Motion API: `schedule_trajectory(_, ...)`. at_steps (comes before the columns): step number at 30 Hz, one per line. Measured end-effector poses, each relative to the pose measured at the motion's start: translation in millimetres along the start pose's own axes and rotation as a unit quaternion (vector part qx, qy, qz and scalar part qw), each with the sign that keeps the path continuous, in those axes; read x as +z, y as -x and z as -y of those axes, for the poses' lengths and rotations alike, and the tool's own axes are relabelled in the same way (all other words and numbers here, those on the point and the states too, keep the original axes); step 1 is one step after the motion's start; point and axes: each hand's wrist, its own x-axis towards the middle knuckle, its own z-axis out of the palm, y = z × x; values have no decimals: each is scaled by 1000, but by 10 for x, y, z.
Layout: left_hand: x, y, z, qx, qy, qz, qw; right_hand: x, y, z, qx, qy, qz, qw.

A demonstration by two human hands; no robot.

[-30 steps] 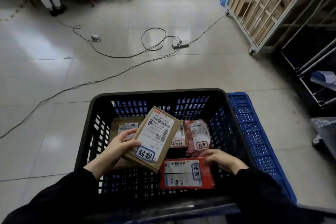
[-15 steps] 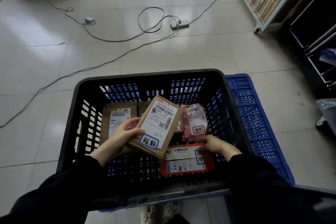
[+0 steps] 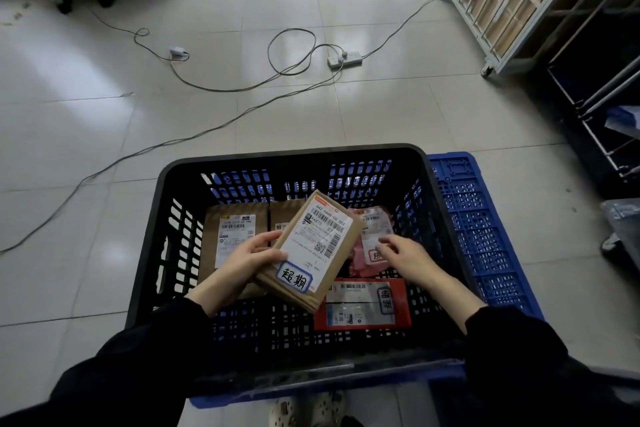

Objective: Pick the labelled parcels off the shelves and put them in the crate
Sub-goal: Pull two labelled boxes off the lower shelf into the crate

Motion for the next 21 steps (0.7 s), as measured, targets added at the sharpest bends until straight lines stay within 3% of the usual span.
schedule_trajectory(2, 36, 10, -41, -4, 1, 17, 1000, -92, 99, 141, 11, -120, -13, 993)
schedule_trajectory(5, 140, -17, -41, -11, 32, 34, 999, -61, 215, 279, 58, -265, 40, 962)
schedule_trajectory(10, 417, -123, 23, -20, 122, -22, 992, 121, 192, 396, 82, -420, 43, 903)
schedule_trajectory(21, 670, -734, 152, -59, 14, -88, 994, 271, -378, 189, 110, -381, -14, 918)
